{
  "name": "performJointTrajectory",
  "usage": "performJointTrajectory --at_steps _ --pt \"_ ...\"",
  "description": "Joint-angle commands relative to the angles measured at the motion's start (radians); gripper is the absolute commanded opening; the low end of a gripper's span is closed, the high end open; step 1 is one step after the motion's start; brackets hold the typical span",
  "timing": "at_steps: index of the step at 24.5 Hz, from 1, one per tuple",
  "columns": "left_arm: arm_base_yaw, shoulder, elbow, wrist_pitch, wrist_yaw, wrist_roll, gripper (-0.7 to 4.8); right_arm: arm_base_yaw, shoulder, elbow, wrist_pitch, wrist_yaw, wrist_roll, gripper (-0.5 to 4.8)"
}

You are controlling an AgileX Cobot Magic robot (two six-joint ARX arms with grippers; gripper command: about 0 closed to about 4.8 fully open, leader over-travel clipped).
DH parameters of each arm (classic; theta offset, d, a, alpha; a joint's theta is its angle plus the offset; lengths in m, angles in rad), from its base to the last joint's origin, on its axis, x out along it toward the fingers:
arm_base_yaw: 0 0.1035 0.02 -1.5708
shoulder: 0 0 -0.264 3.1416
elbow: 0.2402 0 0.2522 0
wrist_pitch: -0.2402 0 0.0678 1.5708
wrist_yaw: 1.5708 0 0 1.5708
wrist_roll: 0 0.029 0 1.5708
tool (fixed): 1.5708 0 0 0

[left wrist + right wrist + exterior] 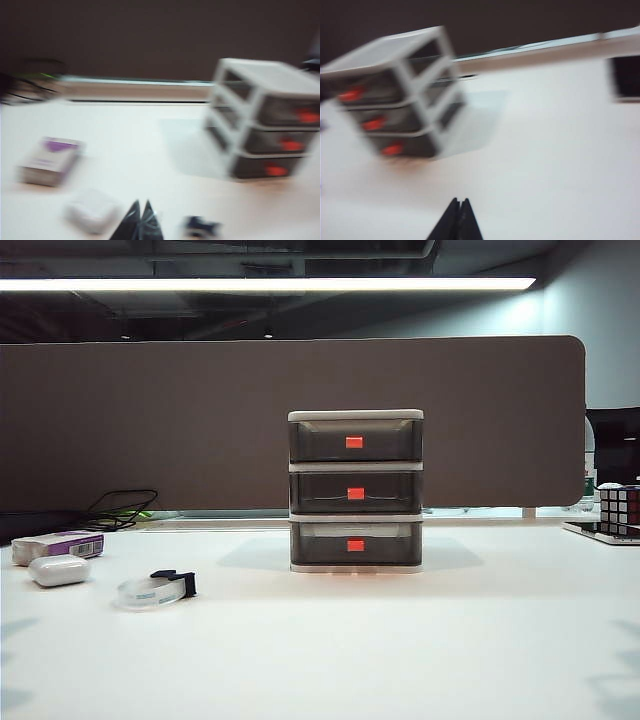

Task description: Open the second layer of the drawer on the table, pick up the transparent tape on the table and put it in, and finally close the drawer.

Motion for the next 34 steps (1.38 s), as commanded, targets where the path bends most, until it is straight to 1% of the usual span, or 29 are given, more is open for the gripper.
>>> performJointTrajectory --at_steps 1,2,3,4,5,6,7,8,10,13,14,16,18,21,25,27,28,29,30,31,32,33,34 --pt "-0.002 0.0 0.006 0.013 0.219 -0.179 -0.06 0.006 -0.002 -0.006 0.01 -0.29 0.056 -0.05" --pt "-0.002 0.0 0.006 0.013 0.257 -0.185 -0.06 0.006 -0.002 -0.006 0.01 -0.36 0.055 -0.05" --pt "-0.002 0.0 0.006 0.013 0.289 -0.185 -0.06 0.005 -0.002 -0.006 0.01 -0.394 0.055 -0.05" --pt "-0.002 0.0 0.006 0.013 0.299 -0.185 -0.05 0.006 -0.002 -0.006 0.01 -0.416 0.055 -0.05" --pt "-0.002 0.0 0.006 0.018 0.301 -0.226 -0.05 0.005 -0.002 -0.006 0.011 -0.436 0.055 -0.05" --pt "-0.002 0.0 0.006 0.021 0.3 -0.311 -0.05 0.005 -0.002 -0.006 0.011 -0.436 0.056 -0.05" --pt "-0.002 0.0 0.006 0.021 0.301 -0.441 -0.05 0.005 -0.002 -0.006 0.011 -0.436 0.056 -0.05" --pt "-0.002 0.0 0.006 0.021 0.305 -0.47 -0.05 0.005 -0.002 -0.006 0.011 -0.436 0.056 -0.05" --pt "-0.002 0.0 0.006 0.027 0.314 -0.47 -0.02 0.005 -0.002 -0.006 0.011 -0.441 0.056 -0.05" --pt "-0.002 0.0 0.006 0.09 0.311 -0.489 -0.02 0.005 -0.002 -0.006 0.011 -0.444 0.063 -0.05" --pt "-0.002 0.0 0.006 0.105 0.311 -0.51 -0.02 0.005 -0.002 -0.006 0.011 -0.444 0.063 -0.05" --pt "-0.003 0.001 0.007 0.1 0.311 -0.521 -0.02 0.005 -0.002 -0.006 0.018 -0.444 0.089 -0.05" --pt "-0.012 0.002 0.007 0.063 0.286 -0.51 -0.02 0.006 -0.002 -0.003 0.025 -0.444 0.092 -0.05" --pt "-0.084 0.002 0.007 0.066 0.185 -0.463 -0.02 0.006 -0.001 -0.003 0.06 -0.439 0.116 -0.05" --pt "-0.218 0.011 0.007 0.064 0.029 -0.367 -0.02 0.006 0.0 -0.002 0.099 -0.424 0.125 -0.05" --pt "-0.291 0.032 0.007 0.073 -0.046 -0.345 -0.02 0.006 0.0 0.005 0.1 -0.396 0.142 -0.05" --pt "-0.369 0.062 0.007 0.094 -0.113 -0.328 -0.02 0.006 0.0 0.016 0.1 -0.388 0.141 -0.05" --pt "-0.417 0.086 0.007 0.12 -0.15 -0.313 -0.02 0.006 0.0 0.023 0.1 -0.383 0.141 -0.05" --pt "-0.497 0.137 0.007 0.181 -0.223 -0.285 -0.02 0.007 0.001 0.037 0.1 -0.38 0.141 -0.05" --pt "-0.544 0.175 0.007 0.225 -0.265 -0.264 -0.02 0.008 0.001 0.043 0.098 -0.38 0.14 -0.05" --pt "-0.607 0.246 0.009 0.295 -0.319 -0.224 -0.02 0.01 0.002 0.053 0.098 -0.376 0.139 -0.05" --pt "-0.637 0.295 0.01 0.338 -0.346 -0.209 -0.02 0.014 0.002 0.058 0.093 -0.372 0.137 -0.05" --pt "-0.669 0.379 0.011 0.415 -0.375 -0.205 -0.02 0.023 0.002 0.064 0.092 -0.369 0.134 -0.05"
